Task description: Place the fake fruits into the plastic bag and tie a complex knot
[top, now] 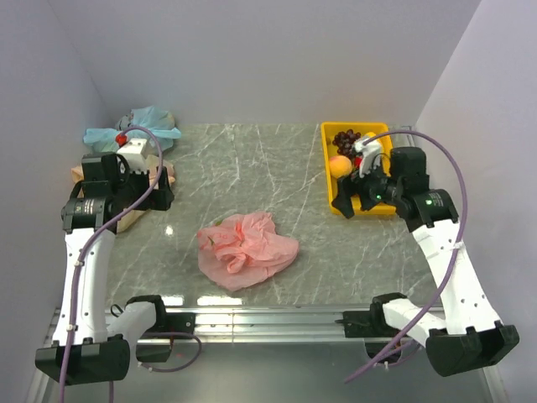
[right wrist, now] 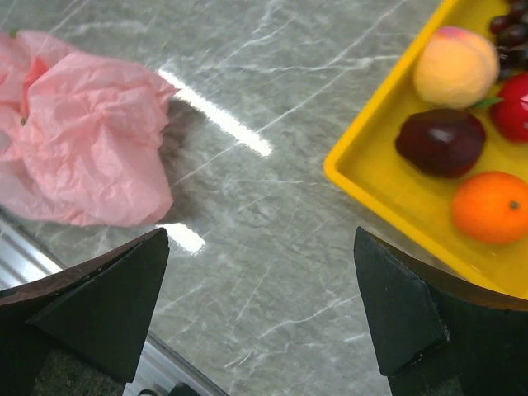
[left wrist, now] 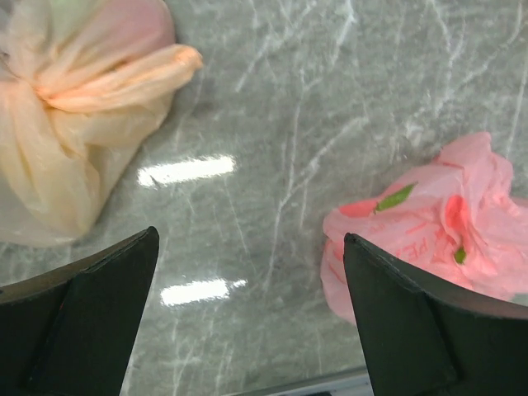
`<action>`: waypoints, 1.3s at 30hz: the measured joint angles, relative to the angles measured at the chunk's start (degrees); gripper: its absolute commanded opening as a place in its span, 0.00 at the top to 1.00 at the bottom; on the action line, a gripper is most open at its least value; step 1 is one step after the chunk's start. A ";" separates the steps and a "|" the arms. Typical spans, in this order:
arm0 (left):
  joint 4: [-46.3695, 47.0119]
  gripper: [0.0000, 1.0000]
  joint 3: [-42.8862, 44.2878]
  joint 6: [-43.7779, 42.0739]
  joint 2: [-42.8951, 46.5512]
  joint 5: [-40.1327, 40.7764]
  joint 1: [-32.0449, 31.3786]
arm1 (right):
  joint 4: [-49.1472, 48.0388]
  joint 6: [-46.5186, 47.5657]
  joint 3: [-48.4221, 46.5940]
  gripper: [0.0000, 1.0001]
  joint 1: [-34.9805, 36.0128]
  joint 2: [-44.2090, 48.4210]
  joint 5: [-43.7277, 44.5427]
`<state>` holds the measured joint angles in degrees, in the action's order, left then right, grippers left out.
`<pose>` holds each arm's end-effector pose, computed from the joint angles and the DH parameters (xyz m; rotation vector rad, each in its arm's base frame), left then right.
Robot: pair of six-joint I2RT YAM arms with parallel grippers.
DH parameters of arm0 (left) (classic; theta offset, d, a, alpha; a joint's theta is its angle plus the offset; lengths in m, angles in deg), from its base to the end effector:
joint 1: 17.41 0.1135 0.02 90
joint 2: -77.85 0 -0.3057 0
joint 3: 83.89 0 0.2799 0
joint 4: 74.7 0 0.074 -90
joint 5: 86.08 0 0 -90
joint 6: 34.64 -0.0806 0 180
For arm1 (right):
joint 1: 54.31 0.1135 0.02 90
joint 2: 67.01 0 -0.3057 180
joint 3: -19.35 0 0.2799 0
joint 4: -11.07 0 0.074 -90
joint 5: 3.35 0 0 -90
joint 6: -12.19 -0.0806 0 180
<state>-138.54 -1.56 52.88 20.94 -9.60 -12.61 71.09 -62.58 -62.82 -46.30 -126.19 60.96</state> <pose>0.2261 0.0001 0.3951 0.0823 2.2250 -0.1948 0.2309 0.0678 0.3970 -0.6758 2.0674 0.4240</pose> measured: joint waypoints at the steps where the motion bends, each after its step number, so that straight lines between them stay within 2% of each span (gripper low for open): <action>1: -0.37 0.01 -0.26 0.04 0.04 -0.52 0.00 | 0.00 0.11 0.24 0.00 1.40 -0.24 0.07; 6: -1.57 0.01 -0.79 -1.05 1.29 -6.03 0.00 | -1.16 0.96 1.01 0.00 12.04 -1.79 2.56; 11: -1.81 0.01 -4.20 -5.86 8.17 -13.88 0.00 | -4.37 1.14 1.51 0.00 24.90 -7.13 4.85; 17: -4.07 0.01 -8.94 -18.86 20.94 -20.96 -0.02 | -10.73 0.87 4.52 0.00 39.04 -13.44 9.07; 22: -9.33 0.03 -10.54 -31.71 21.84 -22.73 -0.02 | -18.47 -0.42 4.74 0.02 47.50 -21.51 16.72; 25: -11.85 0.03 -12.44 -37.97 20.74 -22.75 -0.02 | -22.10 -1.77 4.74 0.12 49.68 -26.97 20.11; 26: -12.57 0.03 -12.94 -40.26 20.55 -22.88 -0.02 | -22.95 -2.38 4.74 0.27 49.77 -28.79 20.85; 28: -13.33 0.05 -14.16 -44.22 20.61 -23.50 -0.02 | -24.04 -3.58 4.74 0.47 49.79 -31.87 21.84; 29: -13.70 0.06 -15.10 -46.71 20.90 -24.09 -0.02 | -24.35 -4.07 4.74 0.65 49.79 -32.94 21.97; 31: -13.81 0.08 -18.27 -52.19 22.08 -25.49 -0.02 | -24.59 -5.33 4.74 0.79 49.70 -34.64 21.68; 32: -13.94 0.08 -20.06 -54.69 22.75 -26.27 -0.02 | -24.55 -6.01 4.74 0.93 49.68 -34.93 21.51; 33: -13.77 0.09 -22.16 -57.18 23.58 -27.39 -0.02 | -24.55 -6.51 4.74 1.00 49.64 -34.93 21.18; 39: -11.65 0.12 -30.42 -70.20 26.53 -32.09 -1.36 | -24.11 -10.86 2.49 1.00 46.86 -34.91 13.09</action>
<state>-150.19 -31.99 -17.33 47.48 -41.68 -13.97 46.98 -73.44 -60.33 0.56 -161.10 74.05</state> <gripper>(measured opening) 0.900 0.010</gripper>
